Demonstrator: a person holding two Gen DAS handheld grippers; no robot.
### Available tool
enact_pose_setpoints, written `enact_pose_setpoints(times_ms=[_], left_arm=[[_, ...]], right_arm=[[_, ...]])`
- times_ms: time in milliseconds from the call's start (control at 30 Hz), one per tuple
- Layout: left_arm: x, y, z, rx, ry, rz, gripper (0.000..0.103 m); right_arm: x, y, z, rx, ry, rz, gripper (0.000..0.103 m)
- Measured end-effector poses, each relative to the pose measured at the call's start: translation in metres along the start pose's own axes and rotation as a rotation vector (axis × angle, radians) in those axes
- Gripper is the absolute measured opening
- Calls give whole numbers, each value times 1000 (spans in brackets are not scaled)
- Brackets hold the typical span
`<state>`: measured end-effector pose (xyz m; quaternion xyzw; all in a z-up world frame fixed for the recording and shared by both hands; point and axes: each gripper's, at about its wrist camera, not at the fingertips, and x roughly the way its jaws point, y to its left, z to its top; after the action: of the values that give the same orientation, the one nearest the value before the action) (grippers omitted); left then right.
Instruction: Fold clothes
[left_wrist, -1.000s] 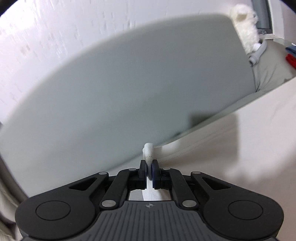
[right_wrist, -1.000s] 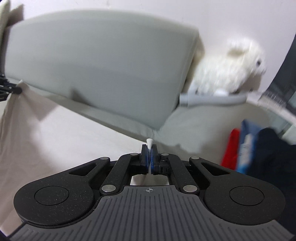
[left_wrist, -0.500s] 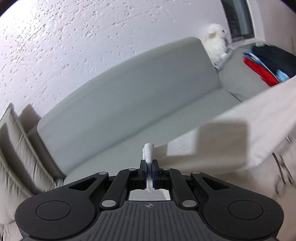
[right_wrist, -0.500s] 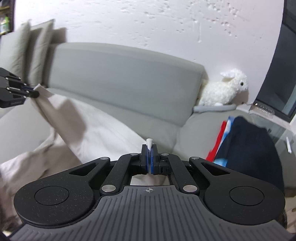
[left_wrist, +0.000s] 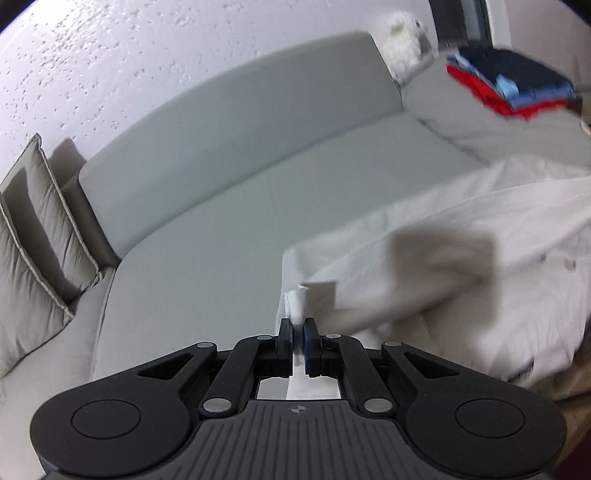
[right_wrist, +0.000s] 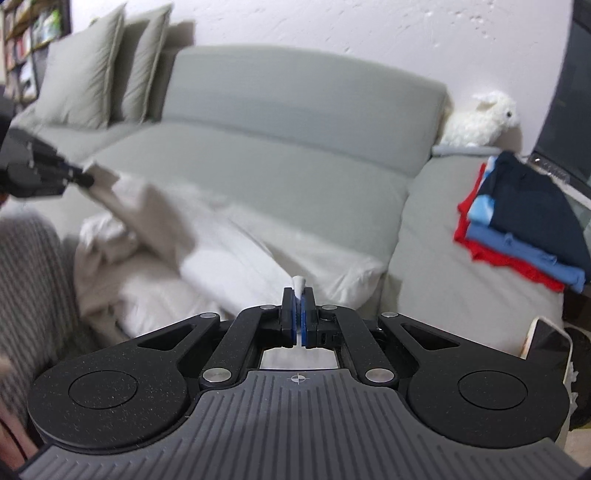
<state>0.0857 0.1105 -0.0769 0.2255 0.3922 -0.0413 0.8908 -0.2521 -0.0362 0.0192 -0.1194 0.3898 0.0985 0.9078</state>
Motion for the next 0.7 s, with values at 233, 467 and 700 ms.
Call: enact_pose_setpoints(times_ms=[233, 467, 700], left_arm=[[-24, 15, -24, -62, 179, -67, 33], [-56, 25, -8, -163, -6, -203, 41], [4, -75, 13, 299, 40, -171, 52]], right_arm=[[-2, 6, -15, -36, 130, 48, 33], [-37, -2, -8, 51, 104, 161, 45], [43, 5, -4, -57, 211, 160, 45]])
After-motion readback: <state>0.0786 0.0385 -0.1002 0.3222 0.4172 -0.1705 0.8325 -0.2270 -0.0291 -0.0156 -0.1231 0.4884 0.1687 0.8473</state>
